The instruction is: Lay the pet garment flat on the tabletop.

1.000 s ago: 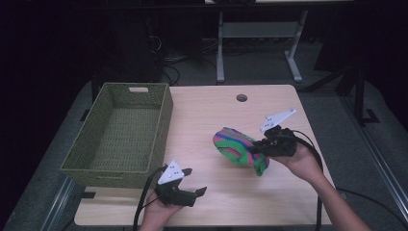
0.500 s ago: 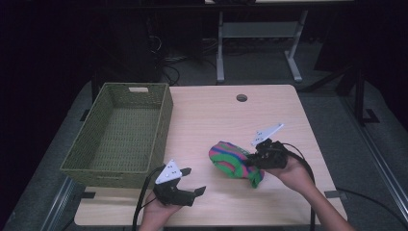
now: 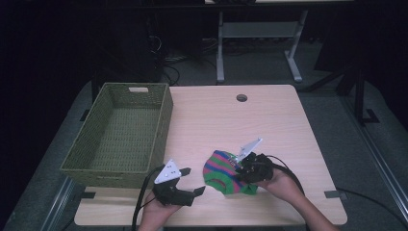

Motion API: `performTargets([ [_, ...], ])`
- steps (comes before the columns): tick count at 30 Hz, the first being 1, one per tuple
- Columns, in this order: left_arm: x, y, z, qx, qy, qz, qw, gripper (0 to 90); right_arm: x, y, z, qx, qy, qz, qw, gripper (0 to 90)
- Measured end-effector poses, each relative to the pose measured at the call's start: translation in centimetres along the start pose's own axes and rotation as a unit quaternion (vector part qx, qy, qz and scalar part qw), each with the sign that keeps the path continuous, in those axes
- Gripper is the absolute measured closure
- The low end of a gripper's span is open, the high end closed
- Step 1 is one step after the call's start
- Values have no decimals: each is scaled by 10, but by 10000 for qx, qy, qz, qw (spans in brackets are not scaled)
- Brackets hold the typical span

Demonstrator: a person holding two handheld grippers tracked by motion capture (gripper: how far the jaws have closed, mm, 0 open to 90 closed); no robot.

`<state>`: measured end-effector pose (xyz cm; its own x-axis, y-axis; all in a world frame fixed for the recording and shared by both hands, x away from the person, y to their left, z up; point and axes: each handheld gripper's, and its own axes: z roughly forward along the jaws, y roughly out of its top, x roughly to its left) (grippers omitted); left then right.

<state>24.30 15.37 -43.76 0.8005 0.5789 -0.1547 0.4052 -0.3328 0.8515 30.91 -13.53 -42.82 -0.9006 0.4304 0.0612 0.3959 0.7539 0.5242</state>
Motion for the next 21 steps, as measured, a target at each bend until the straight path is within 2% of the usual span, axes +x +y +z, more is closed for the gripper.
performTargets([
  [2,0,0,0,4,-10,-1,10000,170,0,0,0,-2,89,-22,10000,617],
  [5,0,0,1,-3,-17,-8,10000,170,1,2,-5,-60,83,-64,9999,506],
  [6,0,0,1,-1,-17,-12,10000,170,1,3,-8,-83,60,-75,9999,495],
  [8,0,0,1,-5,-13,-17,10000,170,4,4,-15,-212,53,-131,9997,497],
  [12,-1,0,1,-11,-10,29,10000,170,14,7,-20,-284,100,-322,9990,500],
  [15,0,0,0,29,8,87,10000,170,22,7,-17,-286,195,-452,9984,513],
  [21,0,0,0,15,15,-14,10000,170,35,6,-3,-179,349,-628,9973,513],
])
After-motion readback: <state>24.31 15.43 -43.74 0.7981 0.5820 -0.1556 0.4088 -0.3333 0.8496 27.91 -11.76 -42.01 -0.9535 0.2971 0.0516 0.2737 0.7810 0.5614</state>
